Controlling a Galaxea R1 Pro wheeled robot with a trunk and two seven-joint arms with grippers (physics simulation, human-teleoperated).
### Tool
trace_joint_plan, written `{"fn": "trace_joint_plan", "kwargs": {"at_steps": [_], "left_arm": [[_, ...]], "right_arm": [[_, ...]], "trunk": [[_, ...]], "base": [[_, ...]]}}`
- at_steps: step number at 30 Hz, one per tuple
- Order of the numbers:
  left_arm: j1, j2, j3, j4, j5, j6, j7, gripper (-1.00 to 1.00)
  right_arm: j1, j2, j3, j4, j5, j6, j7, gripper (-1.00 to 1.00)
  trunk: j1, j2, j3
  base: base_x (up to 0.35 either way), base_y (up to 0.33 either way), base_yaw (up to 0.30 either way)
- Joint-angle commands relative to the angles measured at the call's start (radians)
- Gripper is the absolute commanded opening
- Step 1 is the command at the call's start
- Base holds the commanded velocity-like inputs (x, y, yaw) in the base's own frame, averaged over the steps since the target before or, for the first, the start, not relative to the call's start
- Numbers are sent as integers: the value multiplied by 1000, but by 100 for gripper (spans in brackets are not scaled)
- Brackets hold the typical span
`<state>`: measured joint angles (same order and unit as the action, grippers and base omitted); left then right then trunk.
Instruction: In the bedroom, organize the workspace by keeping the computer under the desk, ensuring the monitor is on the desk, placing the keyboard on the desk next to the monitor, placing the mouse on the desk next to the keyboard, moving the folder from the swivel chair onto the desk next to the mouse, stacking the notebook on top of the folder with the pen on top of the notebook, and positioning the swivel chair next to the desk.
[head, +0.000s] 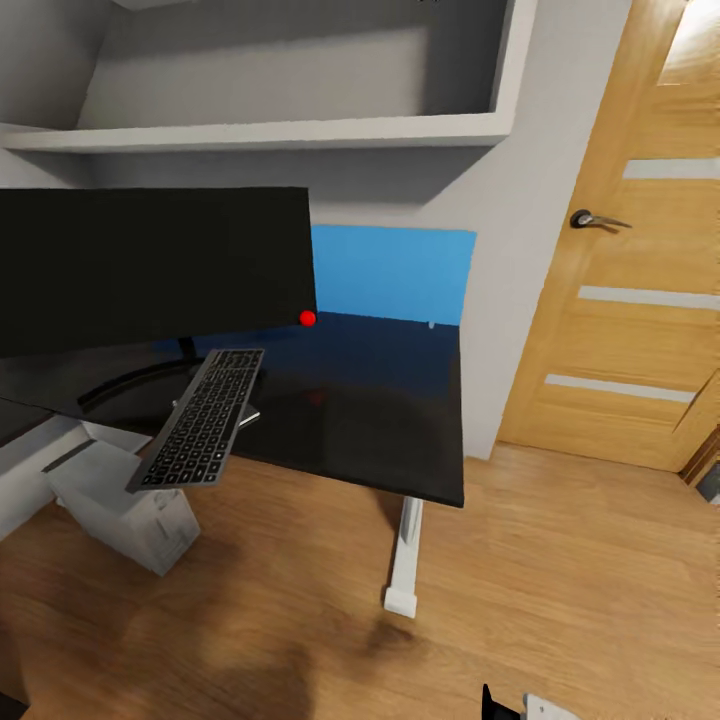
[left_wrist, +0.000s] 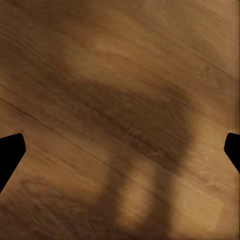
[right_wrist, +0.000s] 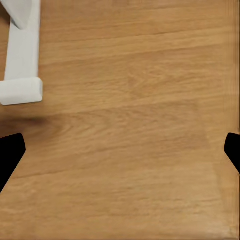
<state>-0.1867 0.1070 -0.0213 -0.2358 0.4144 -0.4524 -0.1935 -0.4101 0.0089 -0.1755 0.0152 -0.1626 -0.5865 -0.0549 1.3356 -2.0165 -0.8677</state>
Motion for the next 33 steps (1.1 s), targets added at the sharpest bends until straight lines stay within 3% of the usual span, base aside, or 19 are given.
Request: {"fn": "trace_joint_plan", "kwargs": {"at_steps": [1, 8, 16, 17, 19, 24, 28, 32, 33], "left_arm": [[0, 0, -2, 1, 11, -2, -8, 100], [0, 0, 0, 1, 11, 0, -5, 100], [0, 1, 15, 1, 41, -5, -4, 100], [0, 2, 22, 1, 53, -5, -4, 100], [0, 5, 63, -1, 121, -4, -8, 100], [0, 27, 103, -26, 222, 5, -12, 100], [0, 52, 112, -74, 266, 34, -15, 100], [0, 81, 117, -145, 308, 137, -33, 100], [0, 93, 120, -190, 338, 219, -50, 100]], "right_arm": [[-1, 0, -2, 2, -2, -4, 0, 100], [-1, 0, -1, 2, 2, -4, 0, 100], [-1, 4, 0, 2, 42, -4, 0, 100], [-1, 4, -1, 2, 46, -4, 0, 100], [-1, 4, 0, 2, 57, -4, 0, 100], [-1, 4, 0, 2, 64, -4, -1, 100], [-1, 4, 0, 2, 65, -4, -1, 100], [-1, 5, 0, 2, 66, -4, -2, 100], [-1, 5, 0, 2, 66, -4, -2, 100]], "trunk": [[-4, 7, 2], [-31, 56, 19], [-31, 56, 18], [-31, 56, 18], [-31, 56, 18], [-31, 56, 18], [-31, 56, 18], [-31, 56, 18], [-31, 56, 18]], "base": [[0, 0, -137], [0, 0, -97], [0, 0, -14], [0, 0, -2], [0, 0, -1], [0, 0, 0], [0, 0, 0], [0, 0, 0], [0, 0, 0]]}}
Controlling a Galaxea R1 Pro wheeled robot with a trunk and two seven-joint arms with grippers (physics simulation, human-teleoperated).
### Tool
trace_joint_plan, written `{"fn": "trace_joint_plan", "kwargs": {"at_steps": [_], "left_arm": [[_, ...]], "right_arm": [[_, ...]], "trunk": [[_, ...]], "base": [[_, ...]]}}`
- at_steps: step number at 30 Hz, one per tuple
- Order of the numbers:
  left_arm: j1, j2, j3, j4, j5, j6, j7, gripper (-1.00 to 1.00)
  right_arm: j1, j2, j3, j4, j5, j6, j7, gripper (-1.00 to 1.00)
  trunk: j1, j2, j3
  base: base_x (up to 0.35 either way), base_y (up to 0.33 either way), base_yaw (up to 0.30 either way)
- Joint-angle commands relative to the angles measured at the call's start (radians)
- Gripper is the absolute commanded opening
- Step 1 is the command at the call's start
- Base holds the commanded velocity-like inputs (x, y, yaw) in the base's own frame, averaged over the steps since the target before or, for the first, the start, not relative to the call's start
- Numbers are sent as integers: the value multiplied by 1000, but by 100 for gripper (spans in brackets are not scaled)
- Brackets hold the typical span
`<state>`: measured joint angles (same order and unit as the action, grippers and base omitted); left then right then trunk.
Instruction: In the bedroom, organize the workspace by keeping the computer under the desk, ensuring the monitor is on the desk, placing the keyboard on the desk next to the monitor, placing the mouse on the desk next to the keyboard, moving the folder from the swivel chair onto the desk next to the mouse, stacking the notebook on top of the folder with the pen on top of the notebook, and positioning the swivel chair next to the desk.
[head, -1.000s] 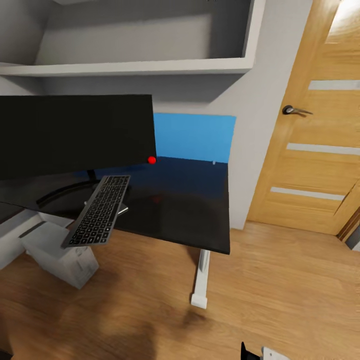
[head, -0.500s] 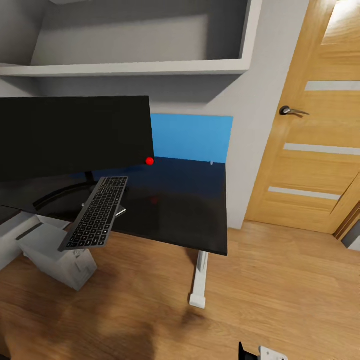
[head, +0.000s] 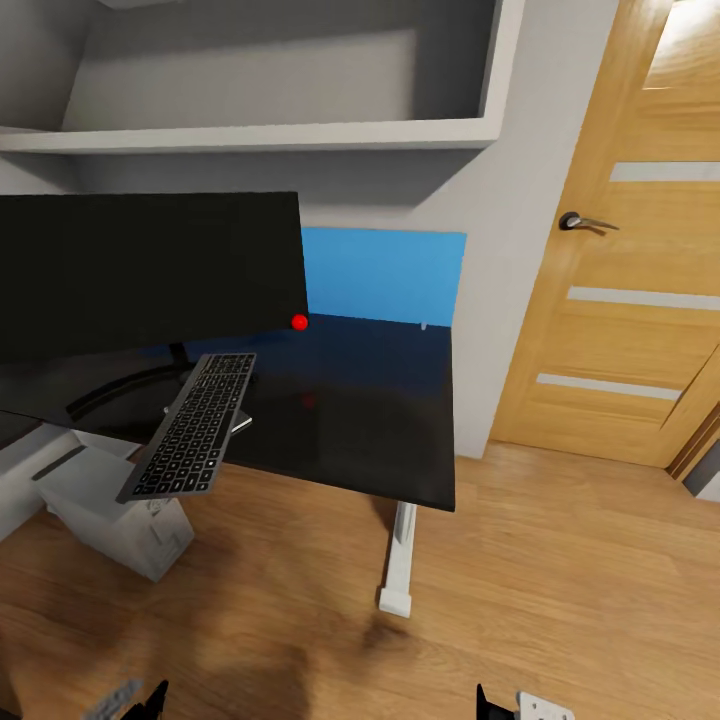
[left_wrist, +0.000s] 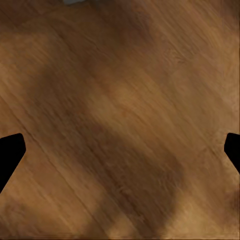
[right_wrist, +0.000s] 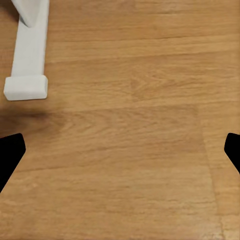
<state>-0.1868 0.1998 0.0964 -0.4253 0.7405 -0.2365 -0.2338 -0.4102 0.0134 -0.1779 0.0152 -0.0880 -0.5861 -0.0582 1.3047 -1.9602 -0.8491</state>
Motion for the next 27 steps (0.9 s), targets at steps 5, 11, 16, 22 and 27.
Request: {"fn": "trace_joint_plan", "kwargs": {"at_steps": [5, 11, 16, 22, 27], "left_arm": [[0, 64, 28, -192, 211, 368, -74, 100], [0, 128, 47, -279, 362, 559, -150, 100], [0, 160, 56, -291, 387, 595, -292, 100], [0, 196, 61, -290, 408, 606, -398, 100], [0, 217, 62, -288, 432, 663, -491, 100]], "right_arm": [[-1, -1, 2, 2, -9, -4, 1, 100], [-1, -4, 2, 2, -9, -4, 2, 100], [-1, -6, 2, 2, -9, -4, 3, 100], [-1, -6, 2, 1, -8, -4, 3, 100], [-1, -9, 3, 0, -8, -4, 4, 100]], "trunk": [[0, 0, -1], [0, 0, -1], [0, 0, -1], [0, 0, -1], [0, 0, -1]], "base": [[0, 0, 0], [0, 0, 0], [0, 0, 0], [0, 0, 0], [0, 0, 0]]}}
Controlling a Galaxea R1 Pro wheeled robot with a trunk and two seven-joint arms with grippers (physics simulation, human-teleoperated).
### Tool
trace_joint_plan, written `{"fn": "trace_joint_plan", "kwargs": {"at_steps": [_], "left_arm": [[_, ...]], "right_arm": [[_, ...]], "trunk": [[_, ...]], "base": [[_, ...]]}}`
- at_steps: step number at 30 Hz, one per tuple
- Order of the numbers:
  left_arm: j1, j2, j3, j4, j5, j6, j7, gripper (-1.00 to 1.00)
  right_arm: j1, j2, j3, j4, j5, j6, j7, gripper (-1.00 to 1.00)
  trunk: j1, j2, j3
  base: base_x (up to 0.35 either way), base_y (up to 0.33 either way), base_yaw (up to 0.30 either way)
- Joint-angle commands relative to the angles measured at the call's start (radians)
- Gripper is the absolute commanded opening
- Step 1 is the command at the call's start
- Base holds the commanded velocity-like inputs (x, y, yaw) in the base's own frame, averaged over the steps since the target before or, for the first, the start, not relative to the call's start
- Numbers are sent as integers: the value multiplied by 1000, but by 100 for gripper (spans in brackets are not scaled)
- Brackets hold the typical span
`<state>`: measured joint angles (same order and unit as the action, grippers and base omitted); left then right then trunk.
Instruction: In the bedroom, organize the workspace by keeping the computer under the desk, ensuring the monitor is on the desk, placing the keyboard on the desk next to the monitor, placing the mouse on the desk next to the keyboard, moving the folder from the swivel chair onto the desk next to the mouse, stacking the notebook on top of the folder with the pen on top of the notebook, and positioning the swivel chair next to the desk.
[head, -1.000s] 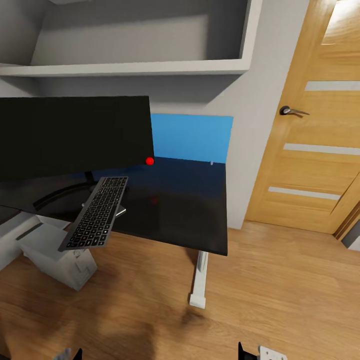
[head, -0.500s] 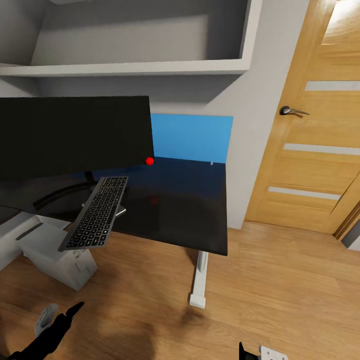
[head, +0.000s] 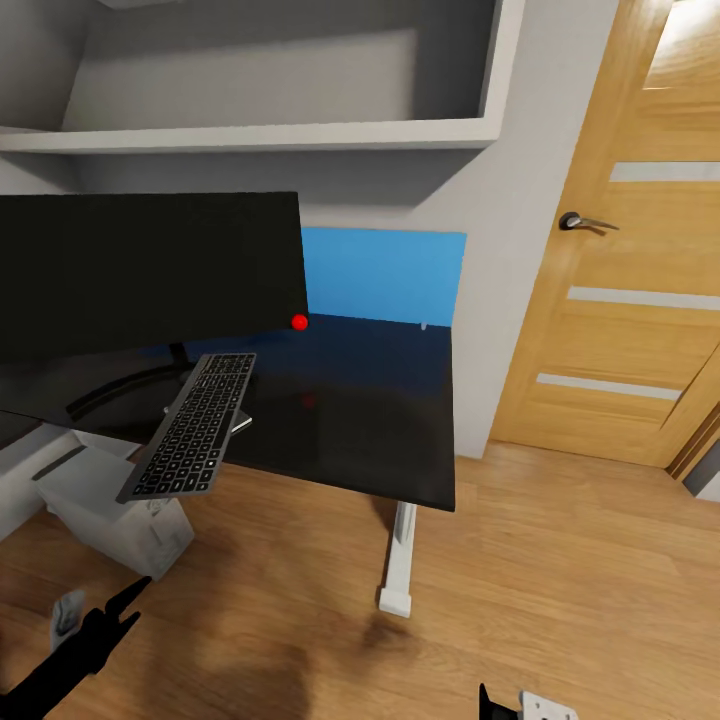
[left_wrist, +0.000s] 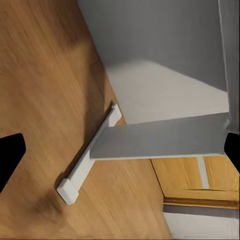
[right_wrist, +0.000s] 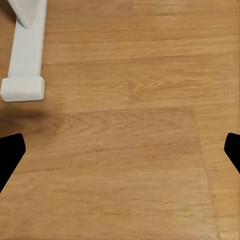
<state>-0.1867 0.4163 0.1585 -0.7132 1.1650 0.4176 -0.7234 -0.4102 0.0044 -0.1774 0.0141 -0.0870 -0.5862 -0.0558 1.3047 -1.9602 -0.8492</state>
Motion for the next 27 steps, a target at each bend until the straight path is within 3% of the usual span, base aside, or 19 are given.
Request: {"fn": "trace_joint_plan", "kwargs": {"at_steps": [1, 7, 10, 20, 27], "left_arm": [[0, 3, 1, 1, 12, 29, -18, 100], [0, 12, 2, 2, 33, 152, -90, 100], [0, 14, 2, 3, 63, 188, -111, 100], [0, 12, 2, -1, 170, 210, -125, 100], [0, 10, 2, -4, 200, 212, -126, 100]], "right_arm": [[-1, -2, 2, 1, -9, -4, 2, 100], [-1, -10, 2, 1, 2, -4, 2, 100], [0, -12, 3, 2, 27, -4, 2, 100], [5, -13, 3, 3, 74, -4, 2, 100], [5, -13, 3, 3, 78, -4, 2, 100]], "trunk": [[0, 0, -1], [0, 0, -1], [0, 0, -1], [0, 0, -1], [0, 0, -1]], "base": [[0, 0, 0], [0, 0, 0], [0, 0, 0], [0, 0, 0], [0, 0, 0]]}}
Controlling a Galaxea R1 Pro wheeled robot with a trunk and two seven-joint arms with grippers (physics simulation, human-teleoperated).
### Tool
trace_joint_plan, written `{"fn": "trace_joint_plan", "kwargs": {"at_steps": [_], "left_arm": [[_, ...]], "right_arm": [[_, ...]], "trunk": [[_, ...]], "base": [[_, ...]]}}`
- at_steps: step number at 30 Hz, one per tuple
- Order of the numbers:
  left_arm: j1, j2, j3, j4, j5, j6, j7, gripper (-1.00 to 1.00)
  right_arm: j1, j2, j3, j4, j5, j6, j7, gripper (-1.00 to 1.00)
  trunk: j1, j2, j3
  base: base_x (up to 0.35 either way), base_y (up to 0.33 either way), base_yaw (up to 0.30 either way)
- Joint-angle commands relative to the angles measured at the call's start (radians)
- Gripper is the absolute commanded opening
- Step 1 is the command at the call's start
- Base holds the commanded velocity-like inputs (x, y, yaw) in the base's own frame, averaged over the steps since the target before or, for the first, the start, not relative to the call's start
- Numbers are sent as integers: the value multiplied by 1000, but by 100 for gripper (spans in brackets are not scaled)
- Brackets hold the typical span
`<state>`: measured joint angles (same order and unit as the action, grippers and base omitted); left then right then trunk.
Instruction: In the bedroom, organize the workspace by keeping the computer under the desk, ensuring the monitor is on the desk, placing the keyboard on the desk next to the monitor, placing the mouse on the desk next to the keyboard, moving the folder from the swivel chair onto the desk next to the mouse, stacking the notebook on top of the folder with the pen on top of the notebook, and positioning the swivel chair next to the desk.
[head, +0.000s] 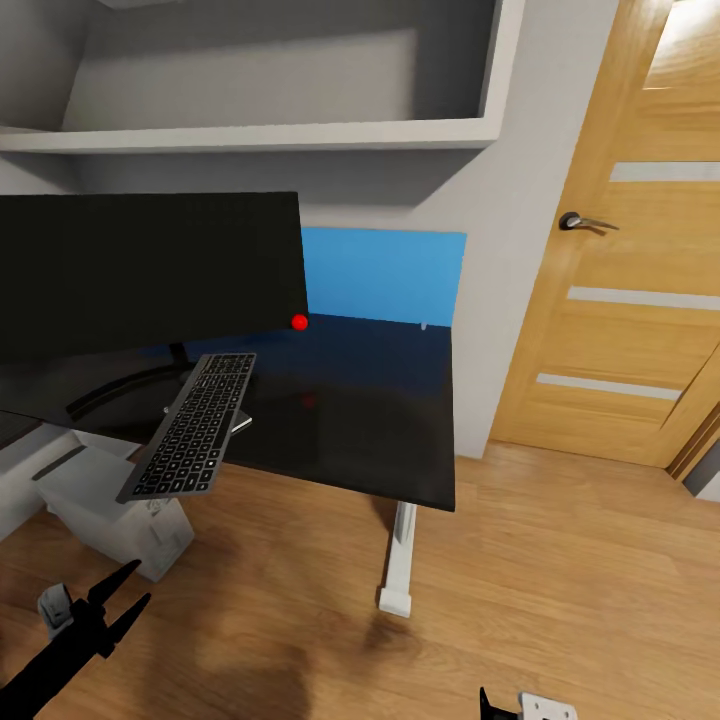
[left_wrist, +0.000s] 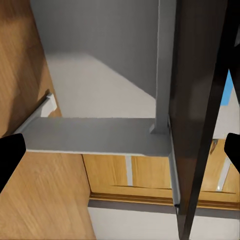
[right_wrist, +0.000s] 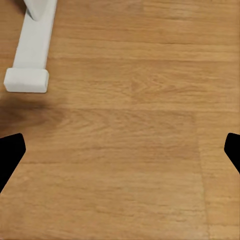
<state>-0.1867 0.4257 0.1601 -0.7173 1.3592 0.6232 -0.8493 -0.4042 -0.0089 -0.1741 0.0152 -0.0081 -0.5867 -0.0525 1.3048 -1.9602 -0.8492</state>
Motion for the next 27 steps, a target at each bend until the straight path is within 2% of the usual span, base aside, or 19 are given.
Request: {"fn": "trace_joint_plan", "kwargs": {"at_steps": [1, 19, 27], "left_arm": [[0, 0, 0, 0, 7, 7, 0, 100], [0, -4, 0, -1, 11, 8, -1, 100], [0, -6, -2, -2, 12, 10, 0, 100]], "right_arm": [[-1, 0, -1, 2, 0, -4, -1, 100], [0, 1, -1, 2, 0, -4, -2, 100], [1, 1, -1, 2, 0, -4, -3, 100]], "trunk": [[0, 0, -1], [0, 0, -1], [-31, 56, 24]], "base": [[0, 0, 0], [-32, -7, 0], [-8, -2, 0]]}}
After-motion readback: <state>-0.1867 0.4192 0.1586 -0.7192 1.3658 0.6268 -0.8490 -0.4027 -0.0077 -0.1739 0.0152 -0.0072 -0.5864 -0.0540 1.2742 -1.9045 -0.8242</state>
